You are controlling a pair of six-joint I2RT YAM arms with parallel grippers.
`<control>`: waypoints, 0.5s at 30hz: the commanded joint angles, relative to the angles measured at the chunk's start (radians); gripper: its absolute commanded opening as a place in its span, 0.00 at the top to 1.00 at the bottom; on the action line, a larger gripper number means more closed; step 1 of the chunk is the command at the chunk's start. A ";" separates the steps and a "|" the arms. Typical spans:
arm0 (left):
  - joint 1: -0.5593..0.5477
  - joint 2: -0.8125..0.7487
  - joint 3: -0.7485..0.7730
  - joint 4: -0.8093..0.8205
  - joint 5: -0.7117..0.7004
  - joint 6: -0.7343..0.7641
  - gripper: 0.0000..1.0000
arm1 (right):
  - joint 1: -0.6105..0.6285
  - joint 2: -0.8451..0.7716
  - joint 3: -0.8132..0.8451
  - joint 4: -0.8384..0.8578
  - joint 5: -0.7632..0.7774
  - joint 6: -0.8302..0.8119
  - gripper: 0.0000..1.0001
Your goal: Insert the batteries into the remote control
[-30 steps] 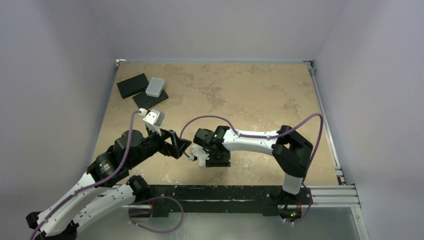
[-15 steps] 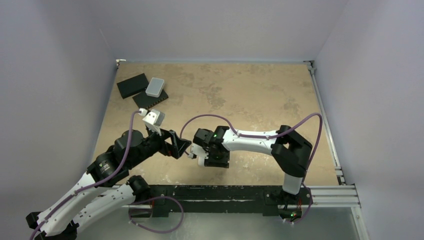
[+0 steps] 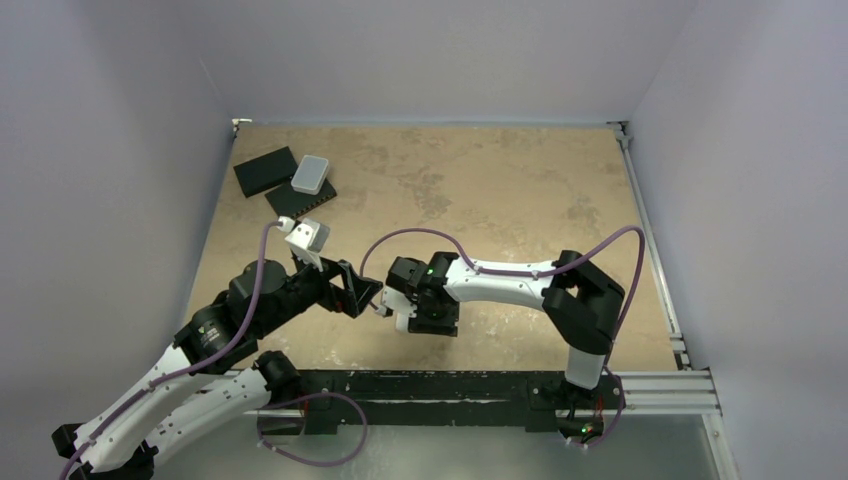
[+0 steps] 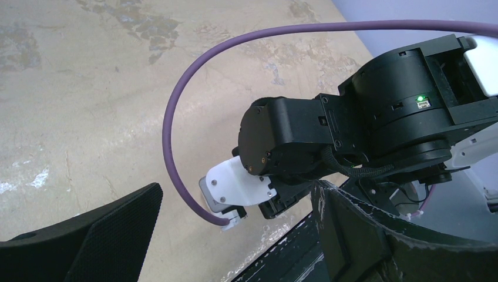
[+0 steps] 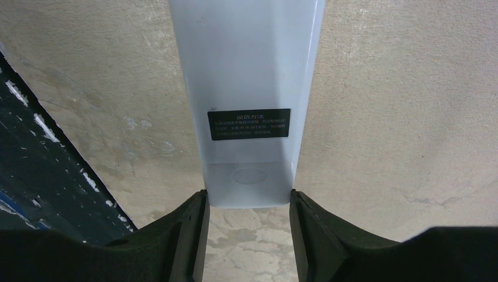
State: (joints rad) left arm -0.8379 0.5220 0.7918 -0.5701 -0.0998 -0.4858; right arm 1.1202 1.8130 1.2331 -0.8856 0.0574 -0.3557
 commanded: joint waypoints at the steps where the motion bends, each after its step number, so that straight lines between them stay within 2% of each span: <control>1: 0.004 -0.005 -0.003 0.035 0.012 0.019 0.01 | 0.010 -0.013 0.010 0.092 -0.056 0.018 0.42; 3: 0.004 -0.005 -0.003 0.035 0.012 0.019 0.01 | 0.010 -0.016 0.009 0.095 -0.056 0.021 0.39; 4: 0.005 -0.005 -0.003 0.036 0.012 0.019 0.01 | 0.010 -0.019 0.009 0.097 -0.056 0.021 0.12; 5: 0.004 -0.005 -0.003 0.036 0.012 0.020 0.01 | 0.010 -0.020 0.008 0.098 -0.055 0.022 0.02; 15: 0.005 -0.007 -0.003 0.035 0.011 0.019 0.01 | 0.010 -0.050 0.003 0.102 -0.026 0.035 0.01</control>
State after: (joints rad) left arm -0.8379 0.5220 0.7918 -0.5697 -0.0998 -0.4858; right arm 1.1267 1.8126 1.2327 -0.8032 0.0322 -0.3370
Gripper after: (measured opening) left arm 0.990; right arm 0.987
